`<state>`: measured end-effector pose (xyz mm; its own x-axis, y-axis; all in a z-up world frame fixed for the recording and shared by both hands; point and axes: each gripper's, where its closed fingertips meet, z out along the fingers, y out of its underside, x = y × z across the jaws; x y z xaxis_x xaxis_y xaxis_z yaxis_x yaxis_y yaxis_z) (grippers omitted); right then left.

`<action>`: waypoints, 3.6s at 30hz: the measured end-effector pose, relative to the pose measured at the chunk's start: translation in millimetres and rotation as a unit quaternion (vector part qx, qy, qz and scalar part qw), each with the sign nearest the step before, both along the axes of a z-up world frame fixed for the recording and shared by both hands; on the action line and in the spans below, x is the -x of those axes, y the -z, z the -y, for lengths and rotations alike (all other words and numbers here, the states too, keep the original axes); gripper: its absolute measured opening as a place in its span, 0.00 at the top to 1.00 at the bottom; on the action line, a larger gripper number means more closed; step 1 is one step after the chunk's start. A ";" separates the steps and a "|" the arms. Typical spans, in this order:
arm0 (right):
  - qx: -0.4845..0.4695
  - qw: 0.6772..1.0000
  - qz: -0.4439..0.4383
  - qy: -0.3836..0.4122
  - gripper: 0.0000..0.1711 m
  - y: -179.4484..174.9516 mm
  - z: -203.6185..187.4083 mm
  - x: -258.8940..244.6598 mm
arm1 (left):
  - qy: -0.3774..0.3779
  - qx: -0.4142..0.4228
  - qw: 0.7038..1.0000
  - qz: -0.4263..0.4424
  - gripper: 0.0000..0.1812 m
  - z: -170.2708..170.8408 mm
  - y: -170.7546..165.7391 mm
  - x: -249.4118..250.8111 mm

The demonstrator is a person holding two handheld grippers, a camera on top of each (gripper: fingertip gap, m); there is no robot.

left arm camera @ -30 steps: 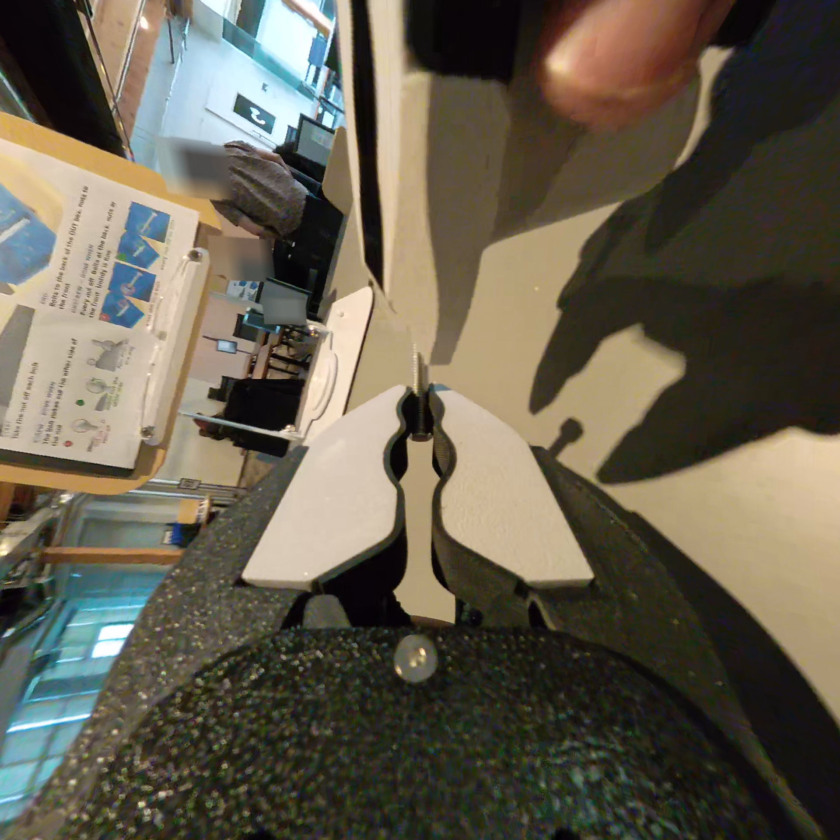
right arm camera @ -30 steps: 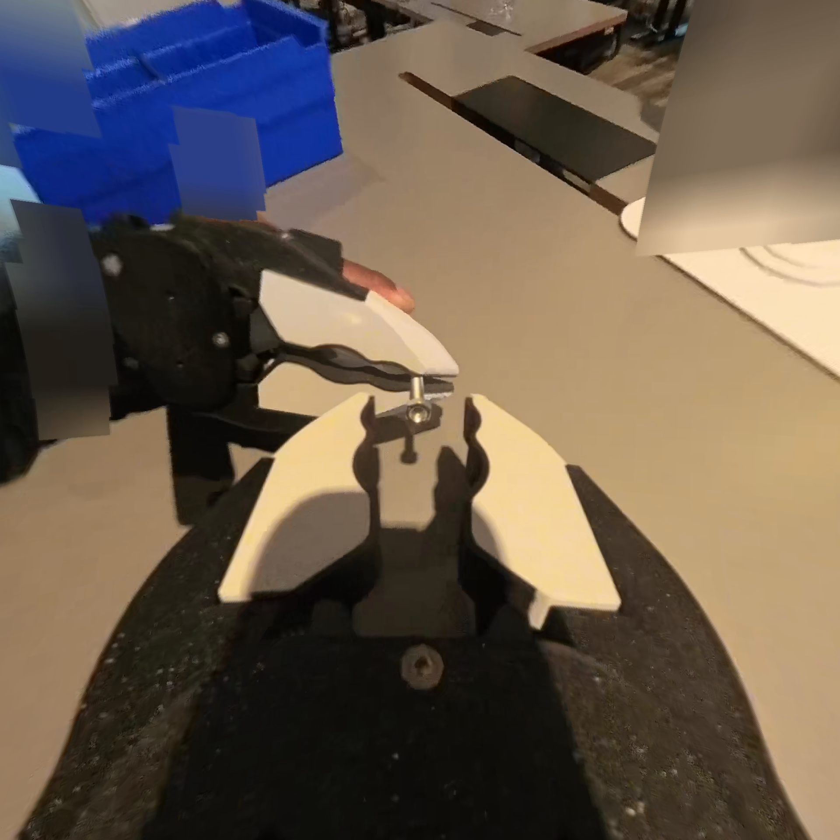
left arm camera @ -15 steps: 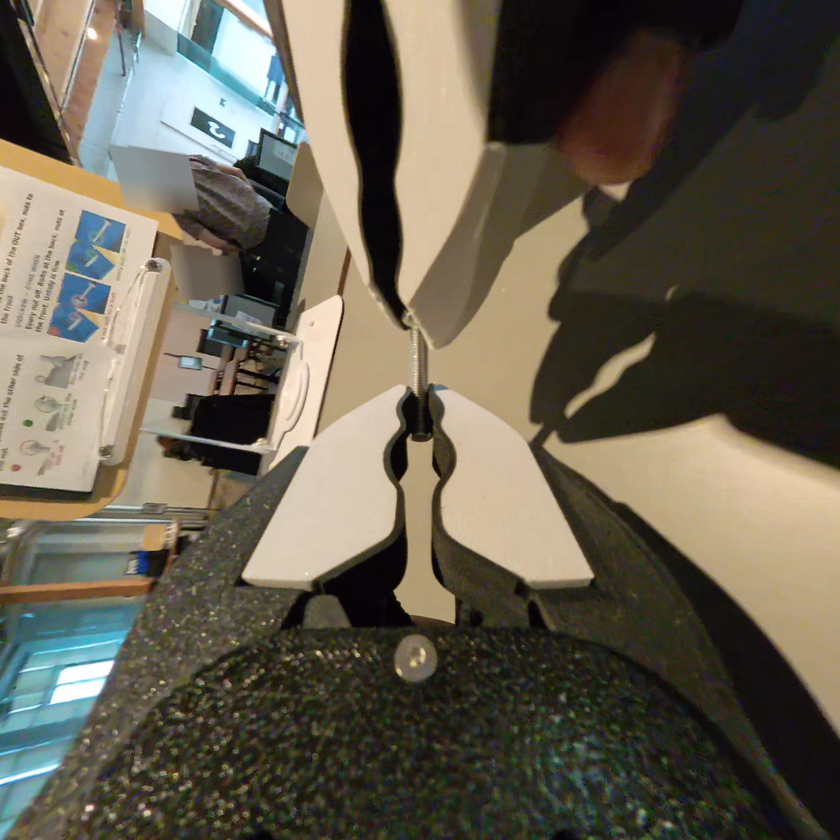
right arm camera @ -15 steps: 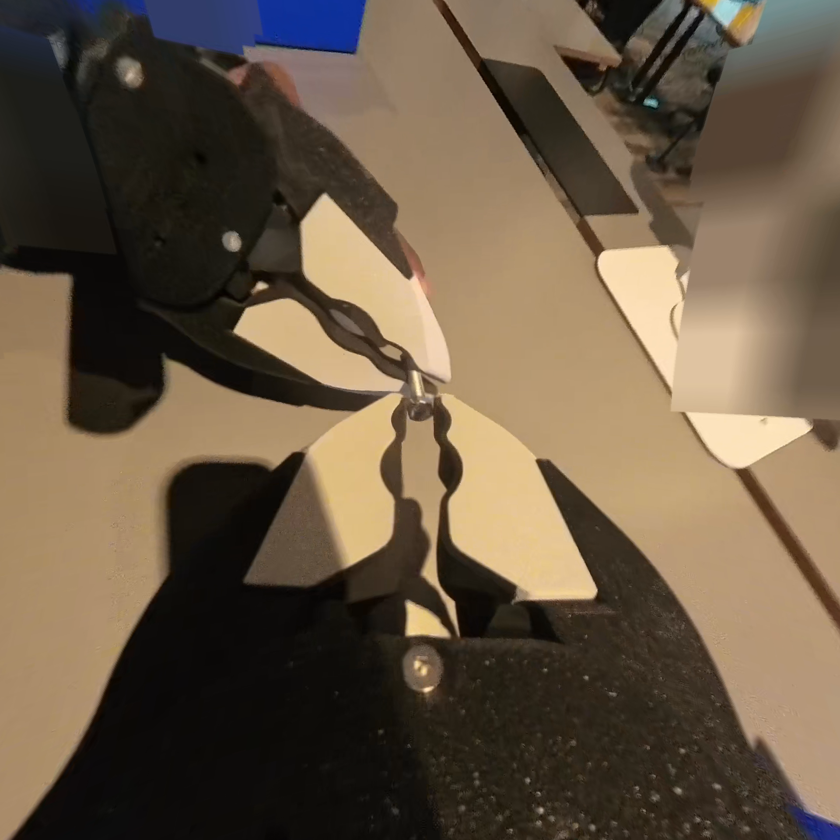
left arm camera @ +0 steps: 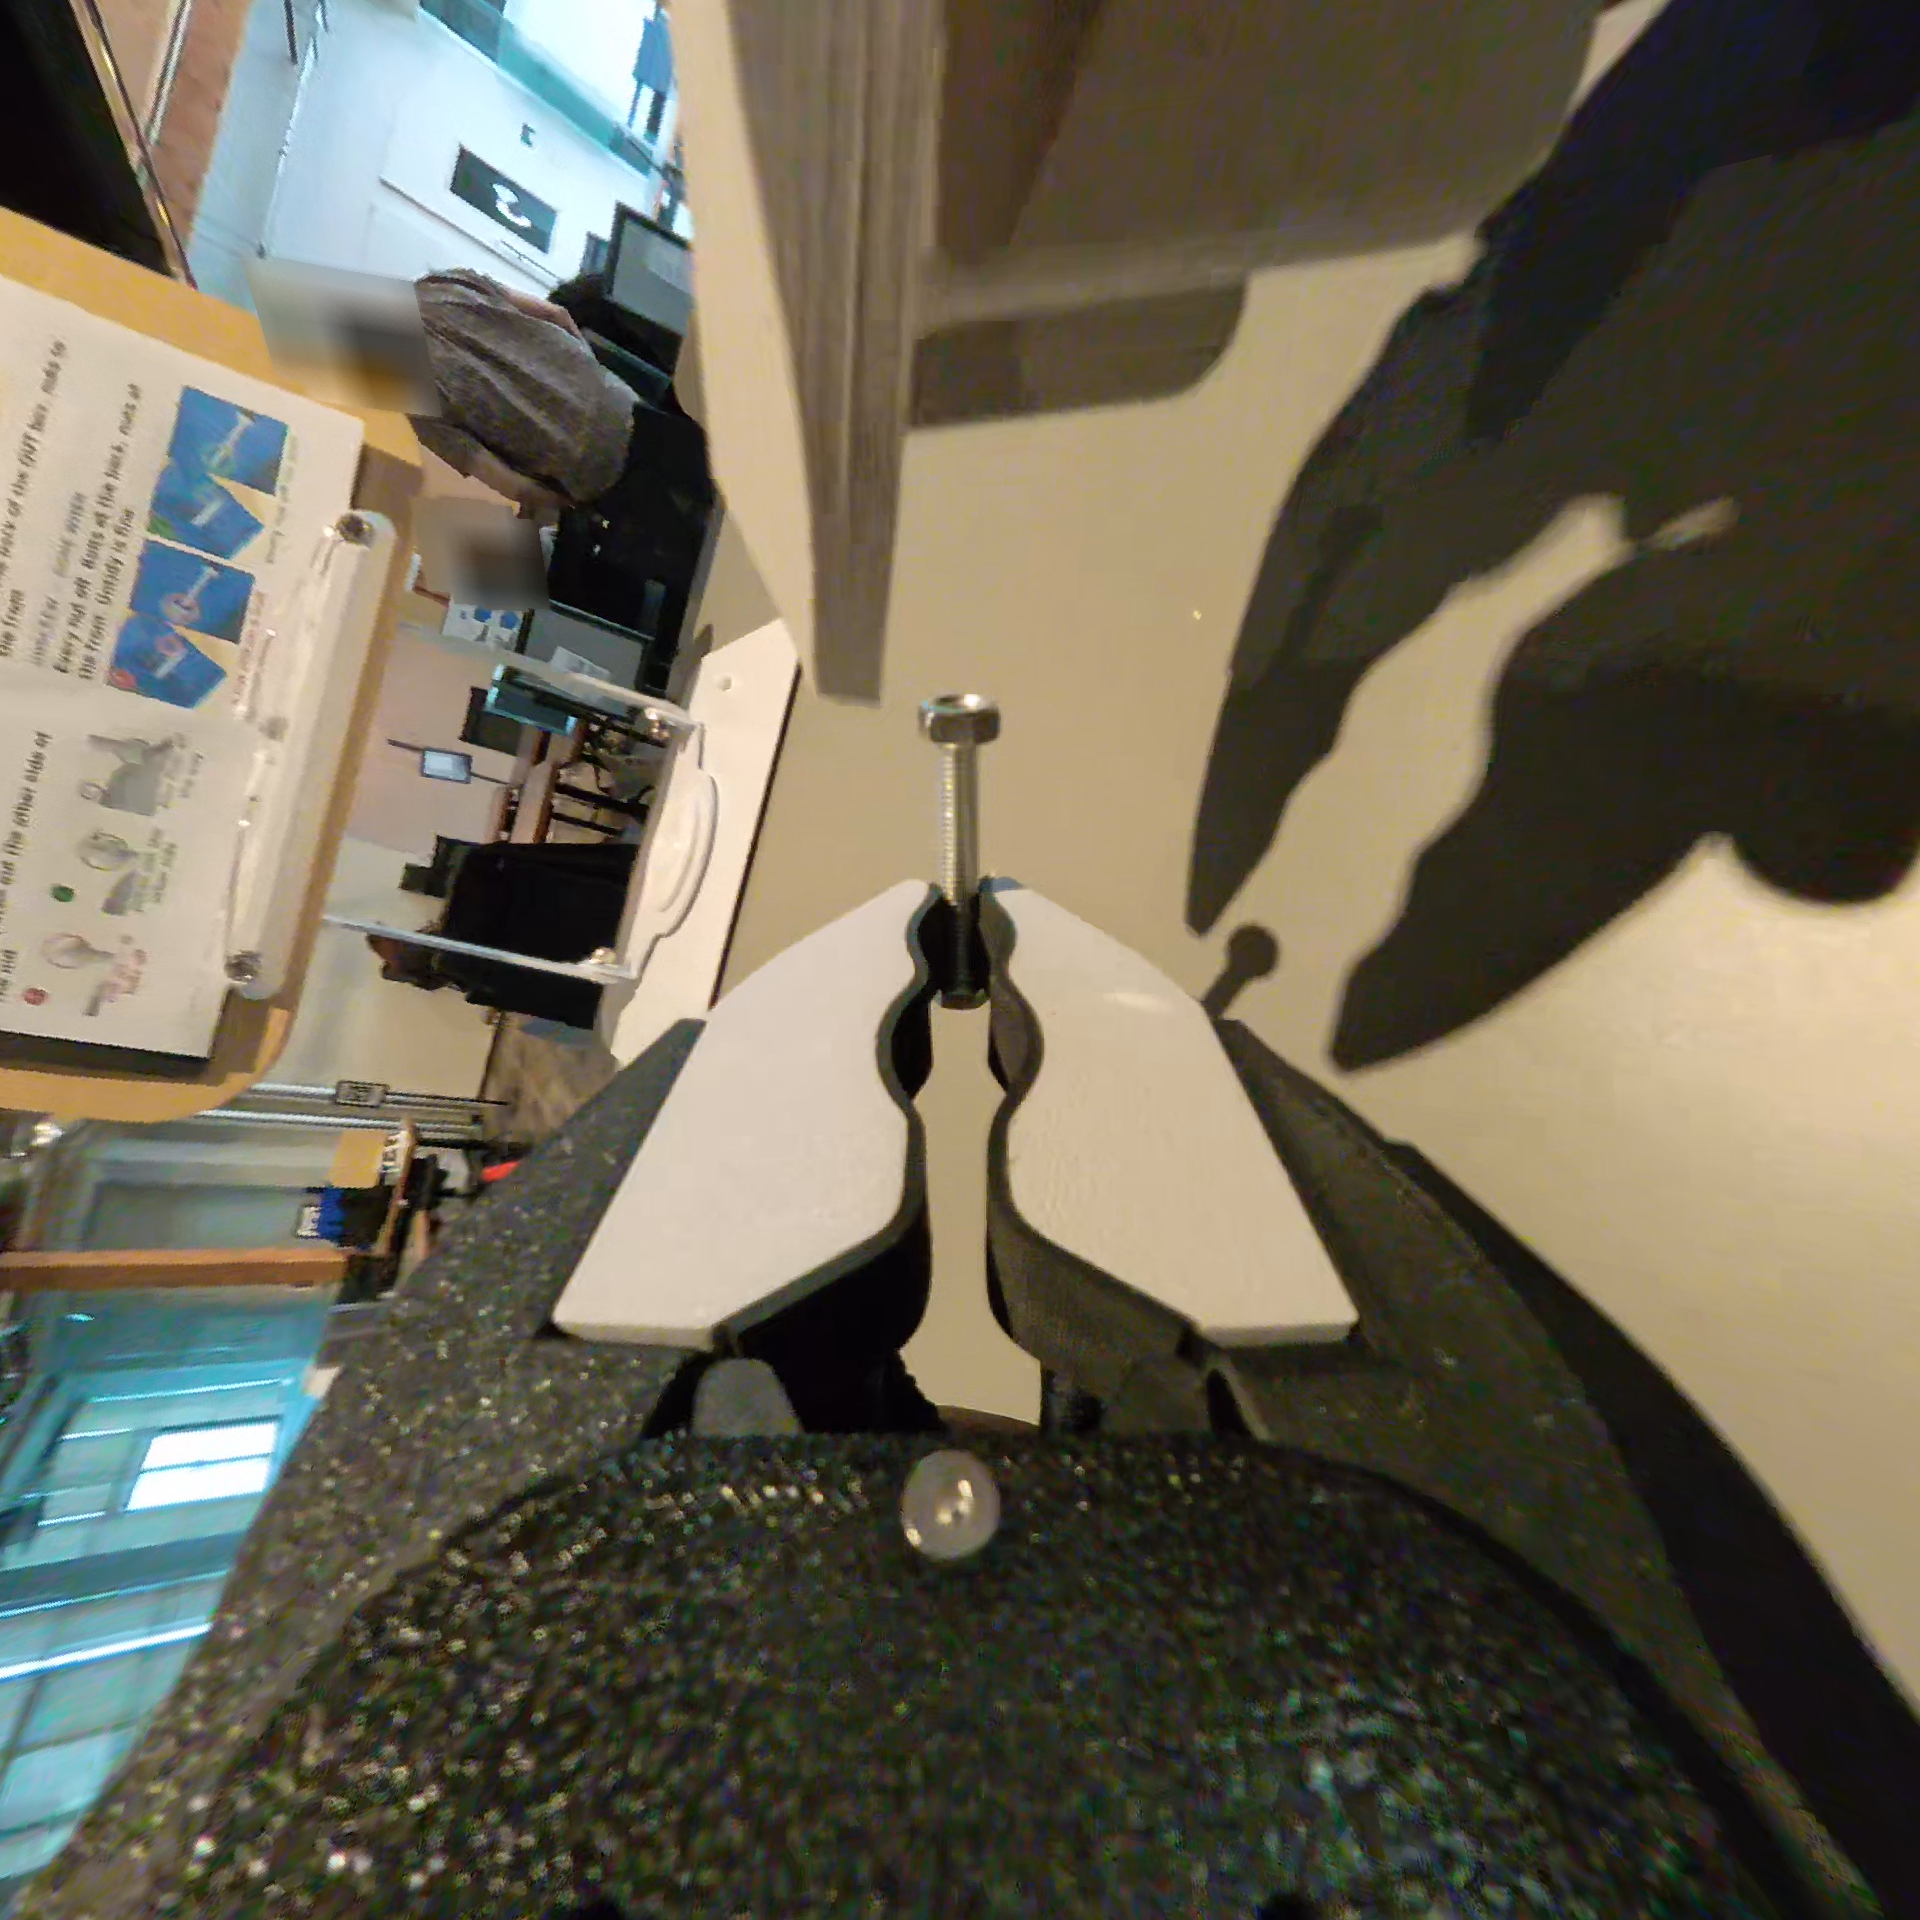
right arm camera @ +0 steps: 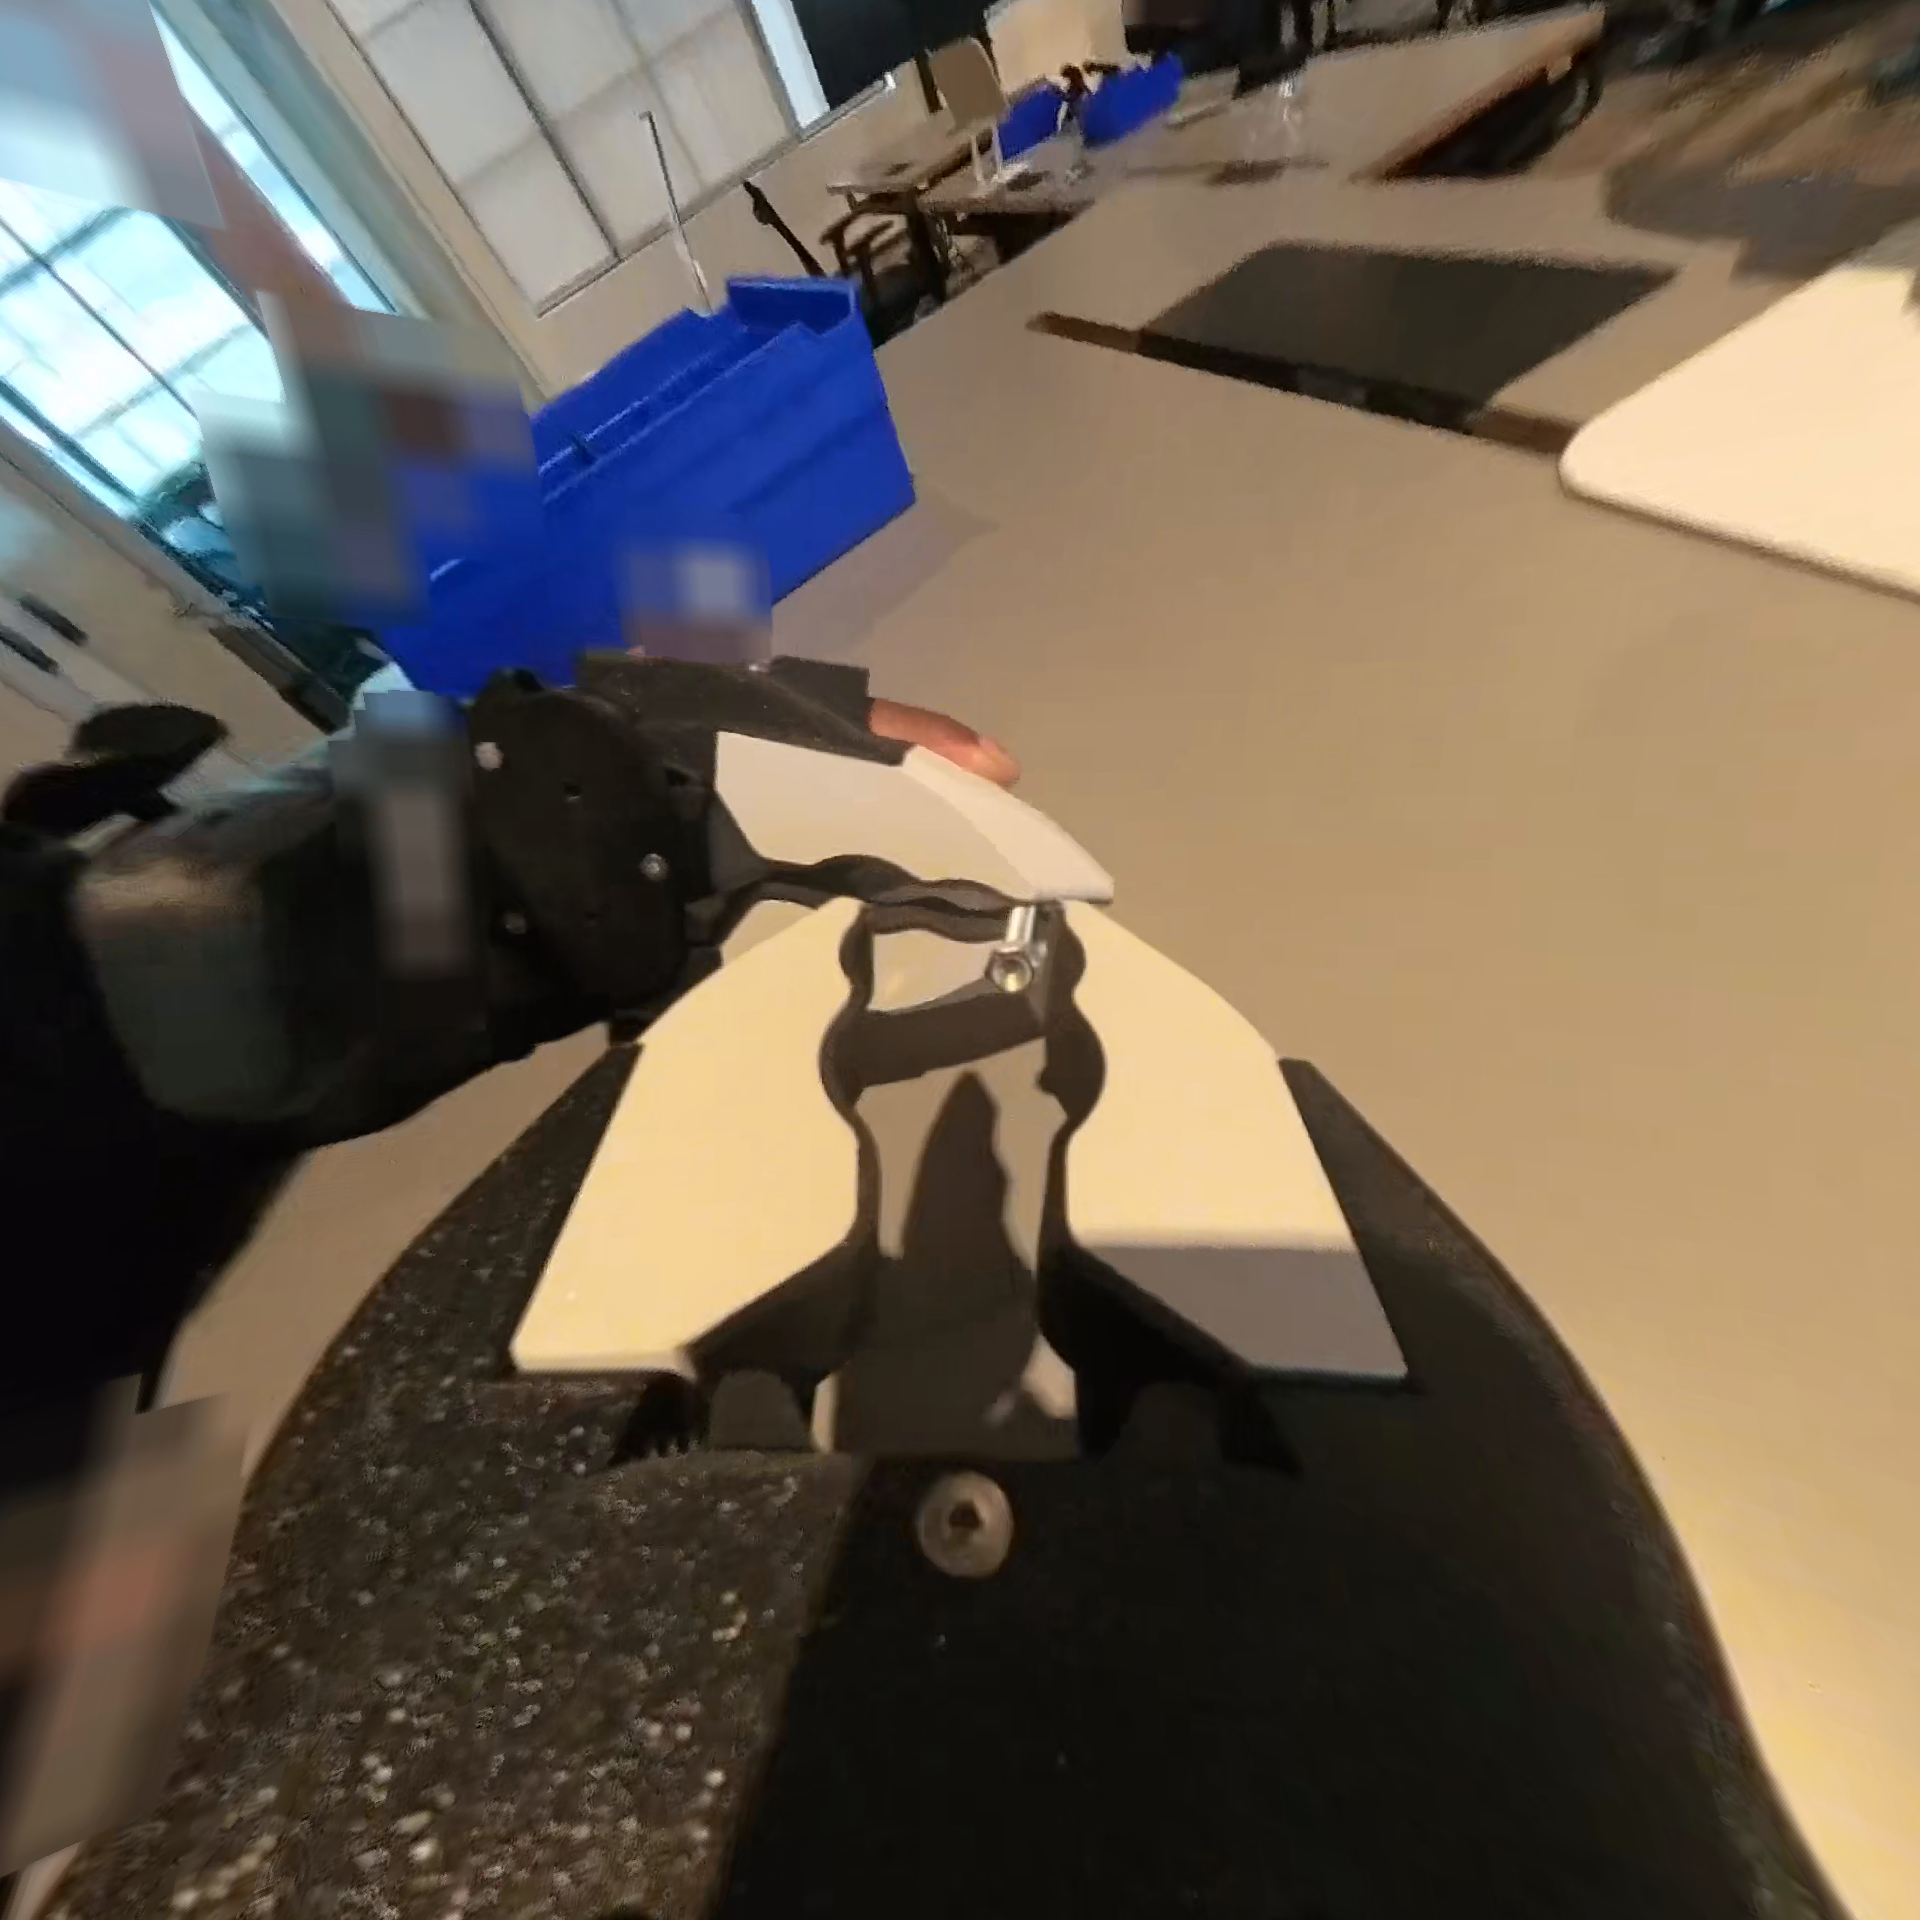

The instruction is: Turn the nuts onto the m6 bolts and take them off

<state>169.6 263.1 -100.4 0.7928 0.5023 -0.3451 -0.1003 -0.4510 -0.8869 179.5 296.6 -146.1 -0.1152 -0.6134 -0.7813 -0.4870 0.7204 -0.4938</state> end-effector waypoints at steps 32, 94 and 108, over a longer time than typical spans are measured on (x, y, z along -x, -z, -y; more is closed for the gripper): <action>0.061 0.998 0.021 0.012 0.94 23.9 0.5 1.6 | 0.004 -0.088 0.996 -0.006 0.97 0.9 -6.8 1.1; 0.052 0.992 0.114 0.019 0.94 31.9 0.4 1.4 | 0.006 -0.090 0.996 -0.026 0.97 -2.4 -0.1 1.6; -0.106 0.937 0.332 -0.031 0.86 22.8 5.2 -5.4 | 0.018 -0.053 0.998 -0.015 0.97 0.5 -0.4 1.3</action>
